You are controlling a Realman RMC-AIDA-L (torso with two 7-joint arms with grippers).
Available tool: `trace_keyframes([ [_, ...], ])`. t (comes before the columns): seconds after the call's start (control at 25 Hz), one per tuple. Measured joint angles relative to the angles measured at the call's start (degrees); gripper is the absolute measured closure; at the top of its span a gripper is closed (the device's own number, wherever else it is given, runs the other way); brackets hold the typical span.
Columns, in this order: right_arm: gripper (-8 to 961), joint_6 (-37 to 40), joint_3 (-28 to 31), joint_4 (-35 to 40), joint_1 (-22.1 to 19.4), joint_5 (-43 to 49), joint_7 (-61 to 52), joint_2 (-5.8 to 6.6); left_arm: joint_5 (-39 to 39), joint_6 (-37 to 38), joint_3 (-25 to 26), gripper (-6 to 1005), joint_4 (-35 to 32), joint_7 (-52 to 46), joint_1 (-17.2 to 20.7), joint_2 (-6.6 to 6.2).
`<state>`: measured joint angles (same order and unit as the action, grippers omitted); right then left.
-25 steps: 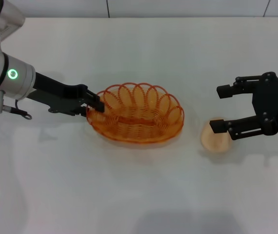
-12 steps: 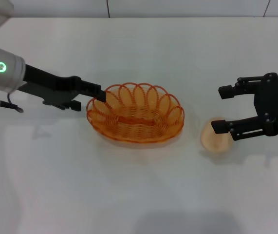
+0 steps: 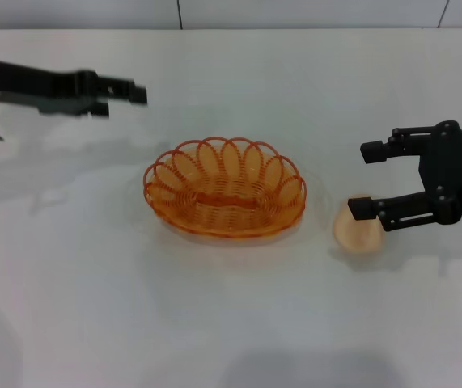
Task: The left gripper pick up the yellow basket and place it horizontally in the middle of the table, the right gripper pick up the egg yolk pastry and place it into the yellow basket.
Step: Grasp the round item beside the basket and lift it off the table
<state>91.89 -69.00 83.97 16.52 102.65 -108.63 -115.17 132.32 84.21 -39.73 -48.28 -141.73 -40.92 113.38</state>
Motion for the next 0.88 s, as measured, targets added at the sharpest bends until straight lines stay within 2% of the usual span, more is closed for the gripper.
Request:
trace_keyframes([
  [0.16, 139, -1.3, -0.8, -1.1, 0.4, 0.0, 0.0, -0.03, -7.9, 0.1, 0.4, 124, -2.0, 8.6, 2.0, -0.45],
  [0.28, 139, -2.9, -2.3, -1.4, 0.6, 0.1, 0.0, -0.05, -10.7, 1.0, 0.3, 124, -2.5, 15.2, 2.5, -1.02],
  [0.4, 139, -4.3, -3.5, -1.5, 0.6, 0.2, -0.1, -0.06, -10.0, 2.6, -0.4, 124, -2.6, 19.9, 2.3, -1.60],
  [0.52, 139, -5.5, -4.3, -1.4, 0.8, 0.5, -0.8, -0.05, -6.8, 4.1, -3.2, 124, -3.1, 24.6, 1.4, -1.95],
  [0.72, 140, -6.1, -4.7, -1.2, 0.9, 2.3, -3.2, -0.06, -4.8, 6.6, -8.6, 125, -6.2, 31.2, 1.7, -1.84],
  [0.88, 140, -6.3, -5.3, -0.7, 1.4, 6.1, -6.3, -0.06, -4.9, 9.0, -9.8, 125, -7.4, 35.5, 1.9, -1.41],
])
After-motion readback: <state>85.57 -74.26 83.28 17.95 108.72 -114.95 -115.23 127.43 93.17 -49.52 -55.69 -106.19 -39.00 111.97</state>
